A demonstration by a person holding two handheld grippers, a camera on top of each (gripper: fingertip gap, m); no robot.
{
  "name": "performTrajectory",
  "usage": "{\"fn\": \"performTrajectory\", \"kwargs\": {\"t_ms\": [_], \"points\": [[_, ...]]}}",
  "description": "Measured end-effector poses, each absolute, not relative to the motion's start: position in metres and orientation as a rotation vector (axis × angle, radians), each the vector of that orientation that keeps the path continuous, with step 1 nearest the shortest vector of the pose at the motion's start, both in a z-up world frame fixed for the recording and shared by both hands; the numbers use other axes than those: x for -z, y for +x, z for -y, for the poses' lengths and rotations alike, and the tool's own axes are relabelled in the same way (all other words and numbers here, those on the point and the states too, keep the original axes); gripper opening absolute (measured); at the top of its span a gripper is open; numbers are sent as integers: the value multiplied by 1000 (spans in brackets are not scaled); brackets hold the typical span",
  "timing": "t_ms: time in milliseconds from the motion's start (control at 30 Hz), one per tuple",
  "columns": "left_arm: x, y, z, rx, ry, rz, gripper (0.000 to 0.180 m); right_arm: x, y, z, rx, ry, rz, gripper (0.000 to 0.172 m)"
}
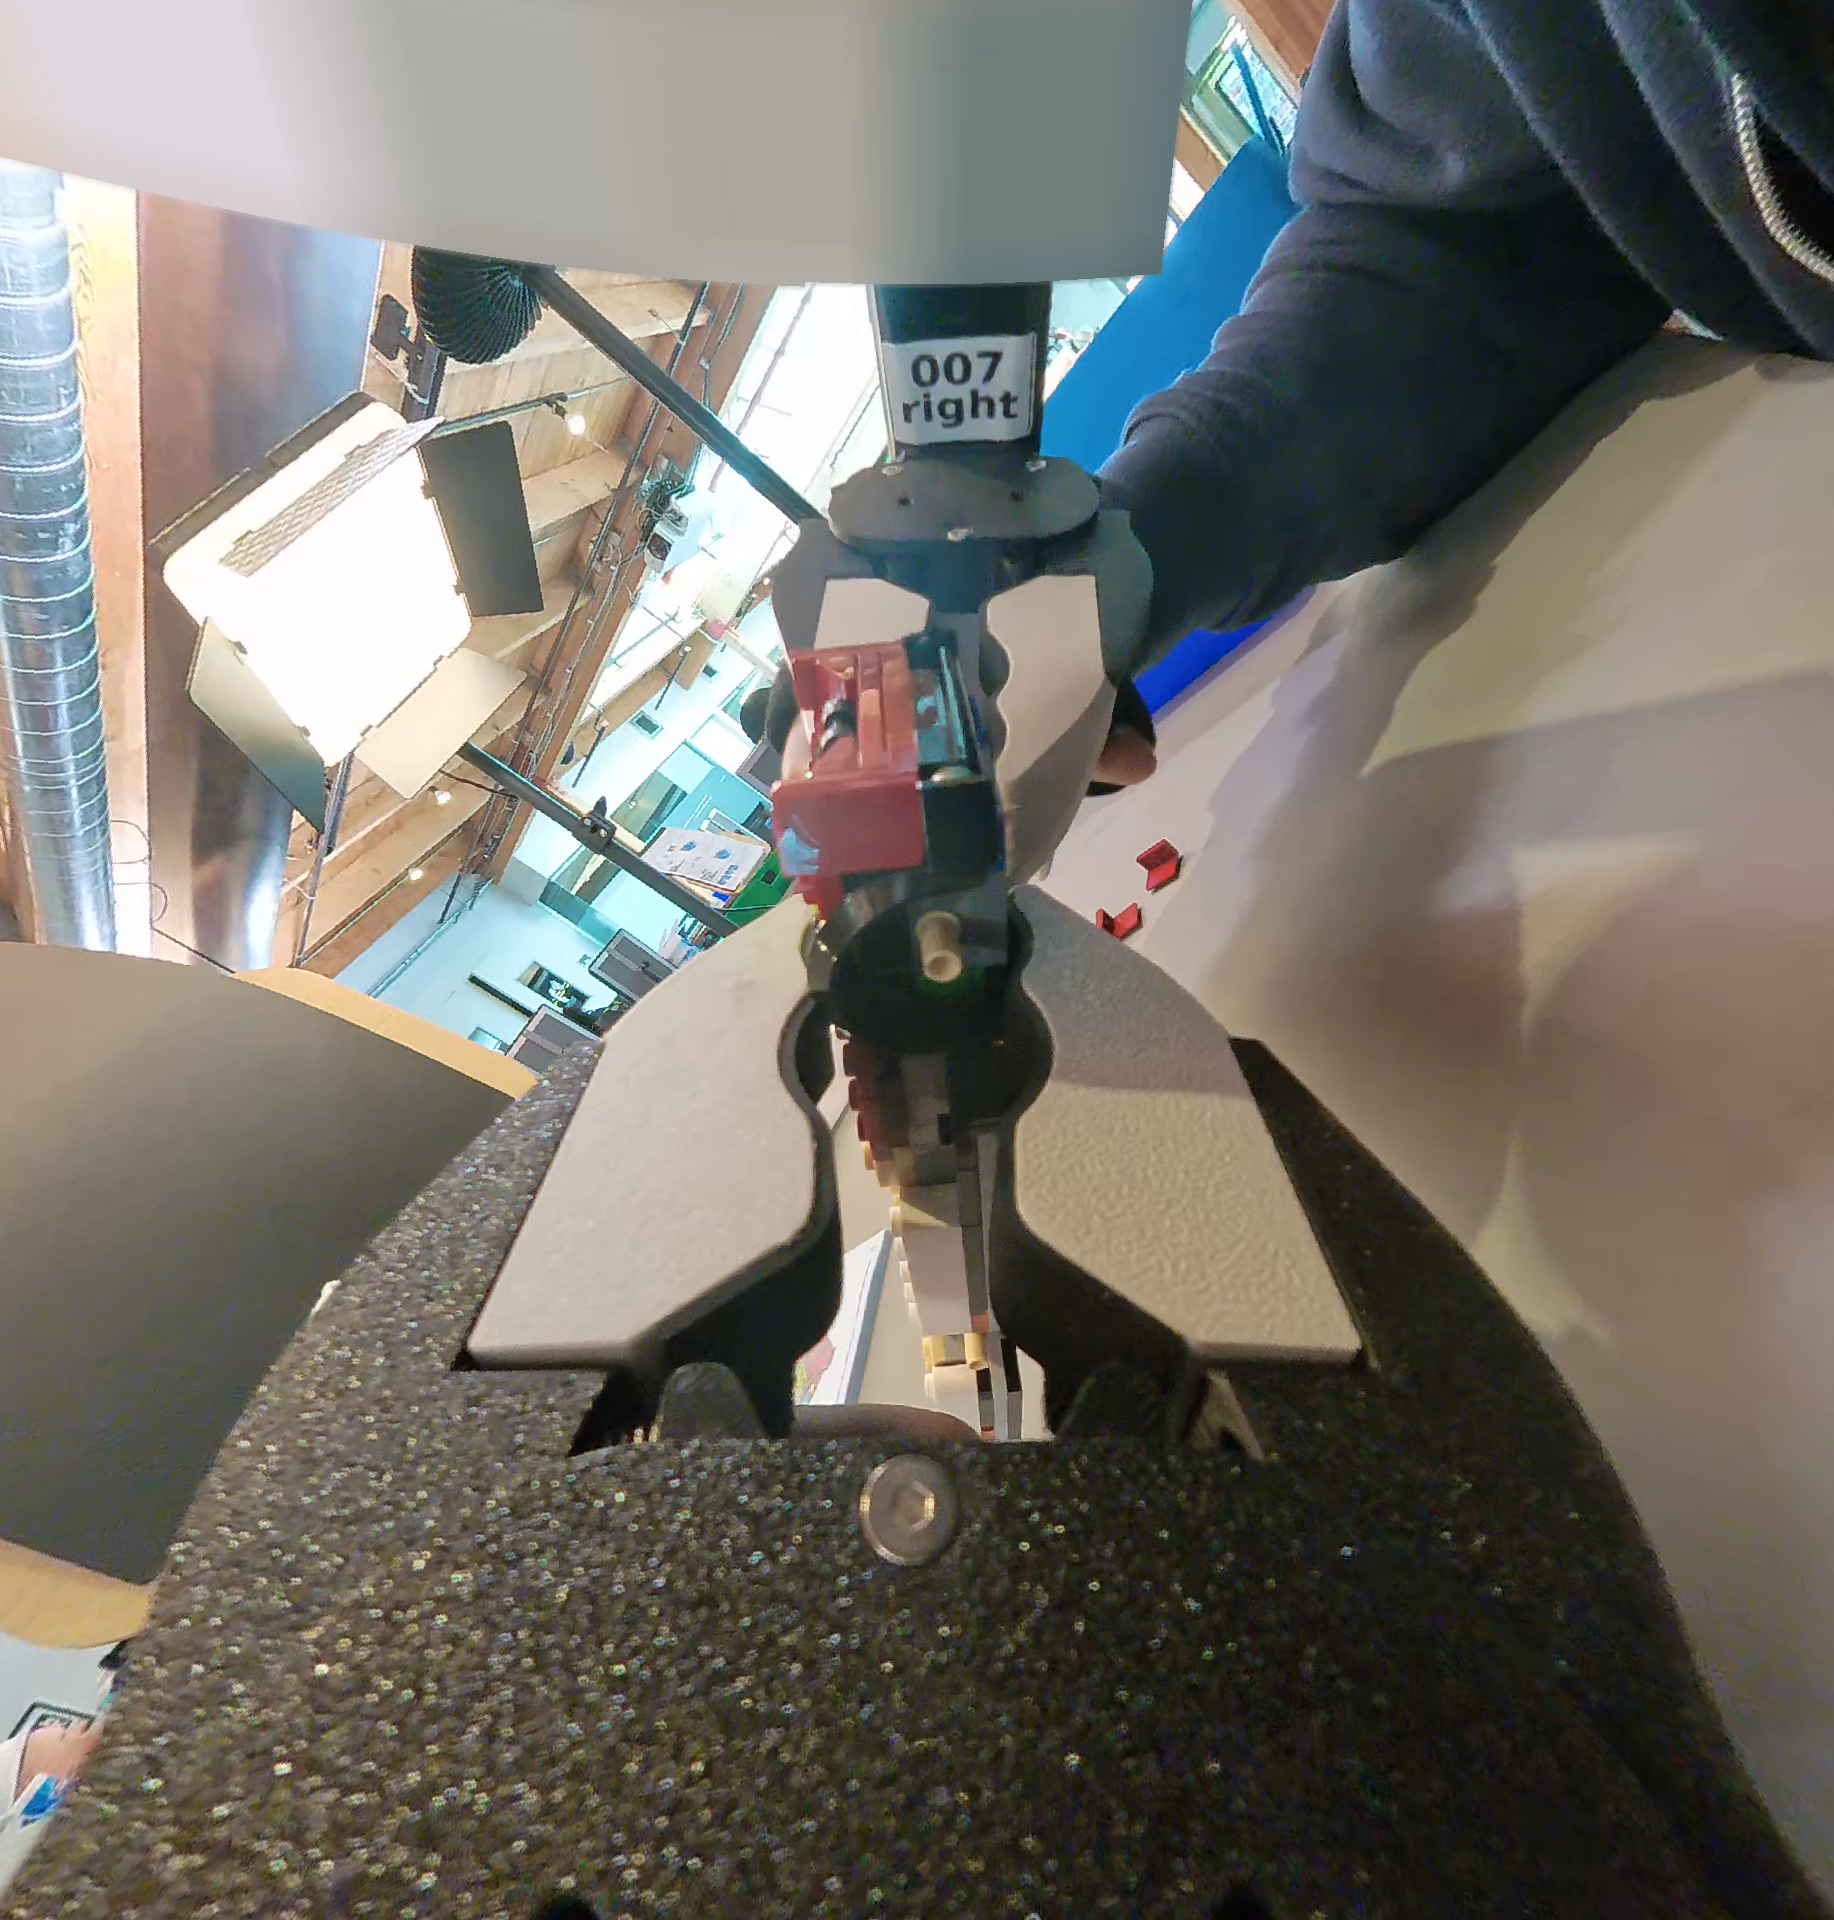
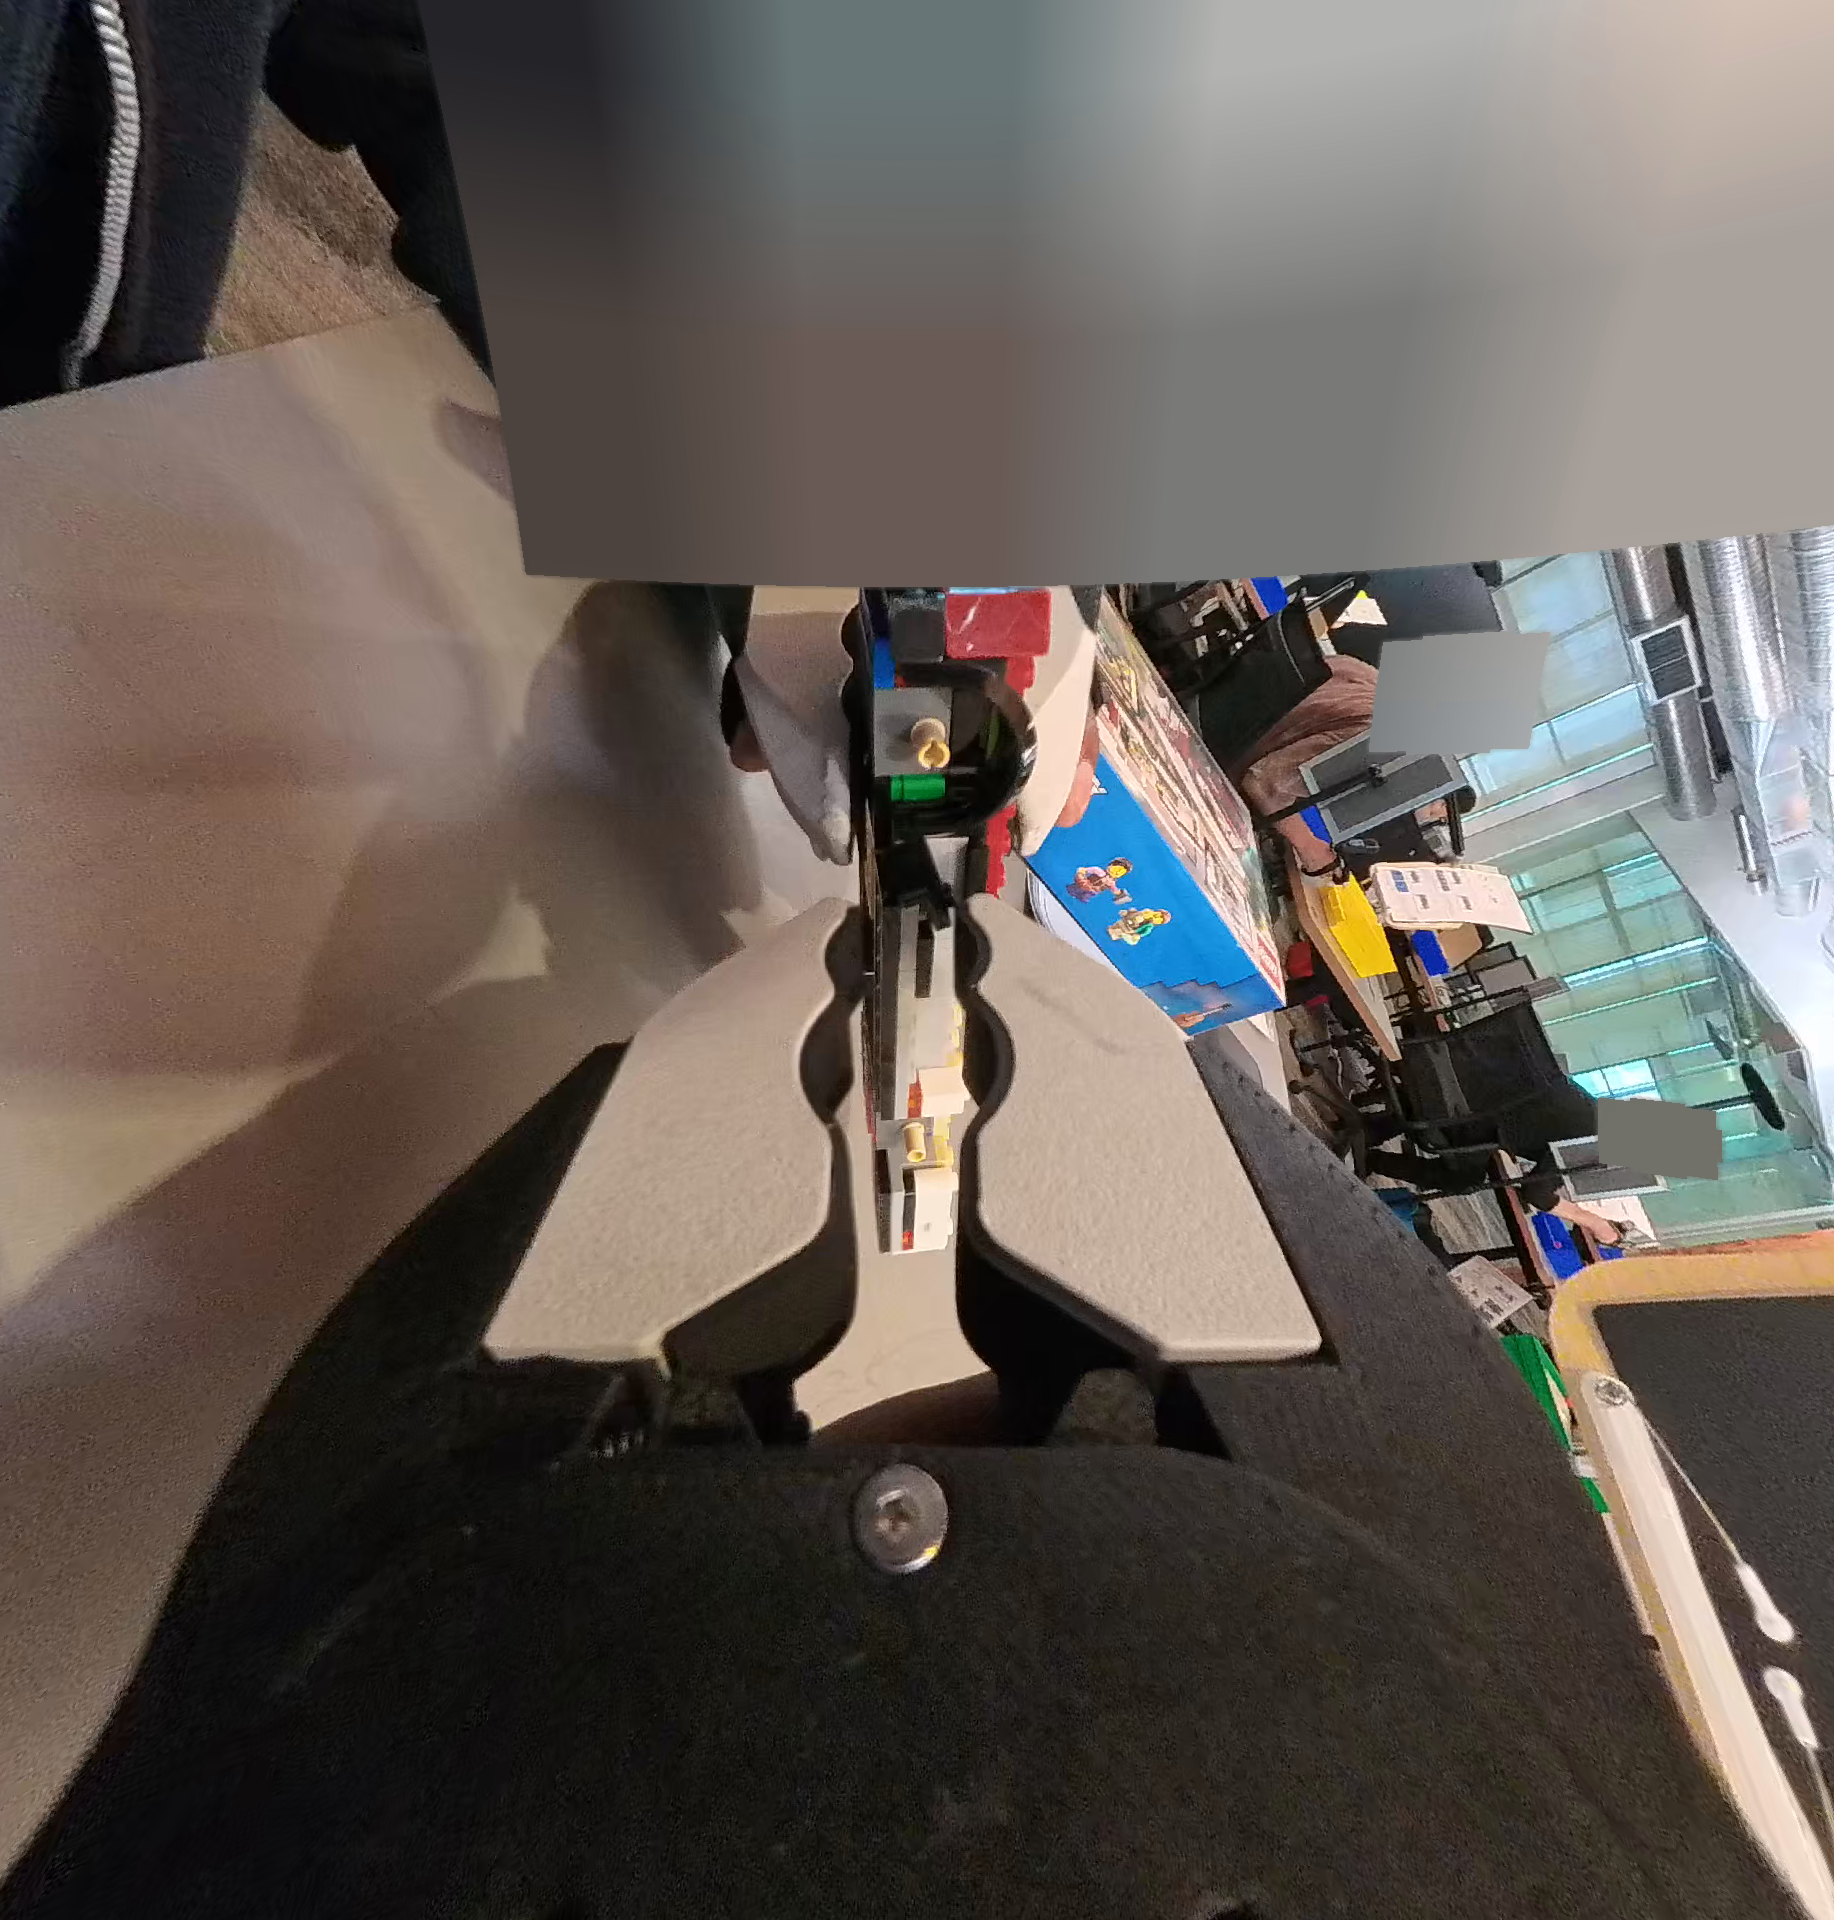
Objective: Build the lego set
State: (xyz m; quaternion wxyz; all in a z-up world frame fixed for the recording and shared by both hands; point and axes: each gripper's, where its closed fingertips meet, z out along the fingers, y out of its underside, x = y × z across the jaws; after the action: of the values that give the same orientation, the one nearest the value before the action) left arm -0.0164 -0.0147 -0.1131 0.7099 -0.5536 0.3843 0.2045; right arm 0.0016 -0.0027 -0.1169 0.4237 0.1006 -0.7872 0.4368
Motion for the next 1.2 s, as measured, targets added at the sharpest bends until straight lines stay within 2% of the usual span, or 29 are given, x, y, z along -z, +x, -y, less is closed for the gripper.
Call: {"fn": "performTrajectory", "kwargs": {"t_ms": [133, 1200], "points": [[112, -17, 14, -454, -1227, -845, 28, 116, 2, 2, -1101, 241, 1950, 12], [108, -5, 12, -523, -1197, -930, 28, 119, 16, 2, -1044, 302, 1960, 11]]}}
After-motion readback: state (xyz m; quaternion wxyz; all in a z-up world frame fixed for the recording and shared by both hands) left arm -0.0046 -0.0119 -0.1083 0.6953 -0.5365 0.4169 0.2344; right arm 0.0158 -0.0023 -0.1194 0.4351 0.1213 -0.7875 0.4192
